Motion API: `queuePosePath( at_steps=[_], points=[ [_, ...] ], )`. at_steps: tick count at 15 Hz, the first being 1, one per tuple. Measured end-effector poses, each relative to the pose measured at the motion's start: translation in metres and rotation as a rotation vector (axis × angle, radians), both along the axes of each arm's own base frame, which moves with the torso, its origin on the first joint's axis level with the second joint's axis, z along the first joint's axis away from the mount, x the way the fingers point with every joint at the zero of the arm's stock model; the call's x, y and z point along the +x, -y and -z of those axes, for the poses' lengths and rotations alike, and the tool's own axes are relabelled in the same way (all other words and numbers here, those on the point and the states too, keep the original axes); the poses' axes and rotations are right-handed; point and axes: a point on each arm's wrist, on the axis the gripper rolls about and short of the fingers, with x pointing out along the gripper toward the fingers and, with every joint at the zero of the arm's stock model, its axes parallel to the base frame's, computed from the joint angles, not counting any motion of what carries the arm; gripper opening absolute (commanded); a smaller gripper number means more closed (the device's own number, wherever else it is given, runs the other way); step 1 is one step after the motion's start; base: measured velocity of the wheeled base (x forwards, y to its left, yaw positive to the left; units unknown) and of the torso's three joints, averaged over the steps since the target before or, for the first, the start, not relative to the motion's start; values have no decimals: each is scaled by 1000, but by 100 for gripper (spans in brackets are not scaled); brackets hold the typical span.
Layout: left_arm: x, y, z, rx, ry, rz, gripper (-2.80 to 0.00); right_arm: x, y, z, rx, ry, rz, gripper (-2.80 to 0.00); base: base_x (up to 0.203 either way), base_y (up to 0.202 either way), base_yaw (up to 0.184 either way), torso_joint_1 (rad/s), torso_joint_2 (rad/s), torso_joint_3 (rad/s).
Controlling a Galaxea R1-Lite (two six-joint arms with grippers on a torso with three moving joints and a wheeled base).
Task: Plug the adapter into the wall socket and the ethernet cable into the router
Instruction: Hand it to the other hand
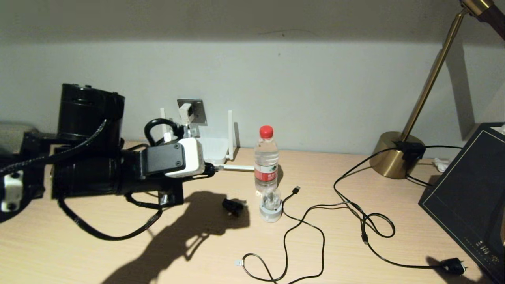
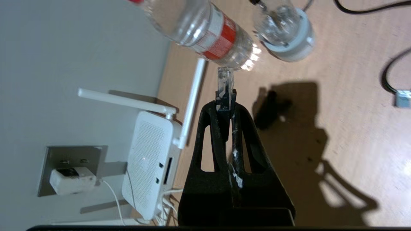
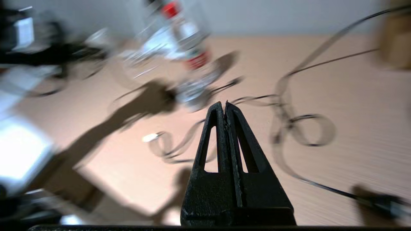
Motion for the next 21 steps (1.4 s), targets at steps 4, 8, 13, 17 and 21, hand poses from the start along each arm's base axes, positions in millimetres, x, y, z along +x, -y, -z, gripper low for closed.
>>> queuePosePath(
  at_steps=[4, 8, 13, 17, 21],
  points=[
    [19, 23, -7, -70, 38, -5, -280, 82, -22, -26, 21, -191, -220, -280, 0, 0, 0, 0, 0, 0],
    [26, 56, -11, -76, 68, 39, -280, 149, -79, -19, 44, -310, -331, 0, 0, 0, 0, 0, 0, 0],
    [29, 68, -11, -57, 133, 83, -280, 174, -132, -5, 48, -374, -450, 0, 0, 0, 0, 0, 0, 0],
    [22, 80, -9, -55, 130, 127, -280, 184, -141, -1, 46, -373, -455, 0, 0, 0, 0, 0, 0, 0],
    [16, 89, -7, -54, 125, 159, -280, 187, -148, -5, 44, -355, -447, 0, 0, 0, 0, 0, 0, 0]
  ],
)
